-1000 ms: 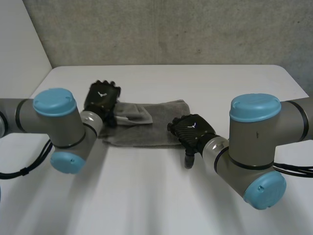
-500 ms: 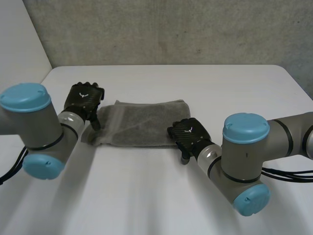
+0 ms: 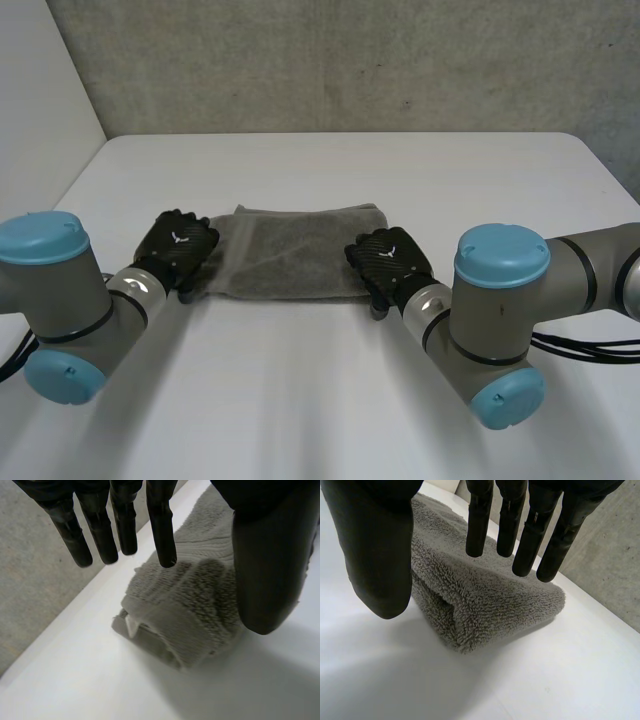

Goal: Fold the towel.

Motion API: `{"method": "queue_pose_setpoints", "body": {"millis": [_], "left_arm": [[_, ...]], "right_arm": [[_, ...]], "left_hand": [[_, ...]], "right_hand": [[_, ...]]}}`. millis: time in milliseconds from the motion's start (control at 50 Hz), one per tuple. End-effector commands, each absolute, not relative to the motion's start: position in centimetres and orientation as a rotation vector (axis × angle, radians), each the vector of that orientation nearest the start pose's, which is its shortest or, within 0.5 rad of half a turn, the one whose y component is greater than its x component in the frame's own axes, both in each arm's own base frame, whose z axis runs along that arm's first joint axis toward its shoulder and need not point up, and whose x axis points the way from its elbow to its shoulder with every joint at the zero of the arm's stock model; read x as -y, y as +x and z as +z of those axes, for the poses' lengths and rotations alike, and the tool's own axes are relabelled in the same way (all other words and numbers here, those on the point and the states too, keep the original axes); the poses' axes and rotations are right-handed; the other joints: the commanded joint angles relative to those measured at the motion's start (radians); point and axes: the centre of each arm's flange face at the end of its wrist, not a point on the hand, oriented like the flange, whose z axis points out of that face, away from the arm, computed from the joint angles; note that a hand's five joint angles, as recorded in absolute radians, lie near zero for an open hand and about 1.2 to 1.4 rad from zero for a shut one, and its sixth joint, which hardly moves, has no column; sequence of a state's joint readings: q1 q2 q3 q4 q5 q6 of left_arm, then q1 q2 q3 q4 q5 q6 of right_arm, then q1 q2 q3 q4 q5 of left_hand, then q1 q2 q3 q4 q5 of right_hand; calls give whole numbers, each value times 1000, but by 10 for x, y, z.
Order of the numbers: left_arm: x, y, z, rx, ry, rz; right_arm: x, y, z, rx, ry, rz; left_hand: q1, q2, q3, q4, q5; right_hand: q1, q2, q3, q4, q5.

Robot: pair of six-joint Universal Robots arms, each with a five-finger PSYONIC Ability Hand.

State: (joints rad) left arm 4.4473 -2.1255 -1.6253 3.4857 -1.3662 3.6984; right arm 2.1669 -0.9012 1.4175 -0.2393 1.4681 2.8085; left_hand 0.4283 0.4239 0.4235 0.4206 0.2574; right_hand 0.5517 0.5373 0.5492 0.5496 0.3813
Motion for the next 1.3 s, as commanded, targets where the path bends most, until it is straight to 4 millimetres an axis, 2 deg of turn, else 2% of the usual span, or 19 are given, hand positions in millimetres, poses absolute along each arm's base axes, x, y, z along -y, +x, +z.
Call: {"method": "queue_pose_setpoints", "body": {"millis": [20,100,240,340,380,440,520,580,600,620,640,660,720,760,920,980,1080,1180,1300], "left_arm": [[321,-242,135,-2145,1156,-1944],[324,-243,129,-2149,1161,-1934],[324,-244,117,-2188,1178,-1896],[324,-245,118,-2183,1180,-1902],[326,-245,122,-2170,1172,-1920],[327,-246,128,-2154,1165,-1942],[327,-247,132,-2146,1164,-1954],[323,-250,133,-2144,1172,-1962],[321,-251,134,-2146,1175,-1961],[321,-251,134,-2146,1175,-1961],[319,-252,135,-2146,1180,-1960],[316,-254,135,-2147,1189,-1961],[313,-256,137,-2142,1194,-1965],[308,-259,139,-2136,1206,-1969],[304,-256,156,-2106,1182,-2008],[304,-255,163,-2092,1166,-2031],[304,-254,175,-2100,1117,-2082],[304,-253,190,-2127,1039,-2160],[308,-259,205,-2168,957,-2264]], "right_arm": [[258,345,120,-2053,-1114,-1716],[261,346,111,-2086,-1086,-1705],[264,344,113,-2104,-1066,-1726],[266,343,116,-2107,-1057,-1744],[267,342,116,-2112,-1057,-1746],[267,342,114,-2114,-1059,-1742],[268,343,111,-2107,-1064,-1757],[269,343,111,-2096,-1059,-1771],[269,343,111,-2096,-1059,-1771],[269,343,111,-2094,-1057,-1775],[269,343,111,-2094,-1057,-1775],[269,343,111,-2094,-1057,-1775],[270,342,114,-2092,-1051,-1783],[272,340,116,-2096,-1045,-1788],[282,301,140,-2171,-1041,-1799],[282,294,143,-2178,-1064,-1797],[278,263,151,-2231,-1198,-1749],[285,246,163,-2260,-1304,-1777],[292,256,186,-2180,-1363,-1902]], "left_hand": [[67,71,72,75,63],[73,77,78,81,69],[143,148,148,151,140],[346,350,351,354,342],[547,552,552,555,544],[674,679,679,682,671],[672,676,677,680,668],[605,609,610,613,601],[465,469,470,473,461],[463,468,468,471,460],[286,290,291,294,282],[142,146,147,150,138],[49,54,54,57,46],[-117,-113,-112,-109,-121],[-188,-184,-183,-181,-192],[-200,-196,-195,-192,-204],[-200,-196,-195,-192,-204],[-206,-202,-201,-198,-210],[-215,-210,-210,-207,-218]], "right_hand": [[38,53,41,40,34],[82,96,85,84,78],[167,182,170,170,163],[182,196,185,184,178],[211,226,214,213,207],[226,241,229,228,222],[419,433,422,421,415],[657,671,659,659,652],[658,672,660,660,654],[794,809,797,796,790],[844,858,847,846,840],[845,859,847,847,840],[845,859,847,847,840],[845,859,847,847,840],[845,859,847,847,840],[845,859,847,847,840],[845,859,847,847,840],[845,859,847,847,840],[845,859,847,847,840]]}}
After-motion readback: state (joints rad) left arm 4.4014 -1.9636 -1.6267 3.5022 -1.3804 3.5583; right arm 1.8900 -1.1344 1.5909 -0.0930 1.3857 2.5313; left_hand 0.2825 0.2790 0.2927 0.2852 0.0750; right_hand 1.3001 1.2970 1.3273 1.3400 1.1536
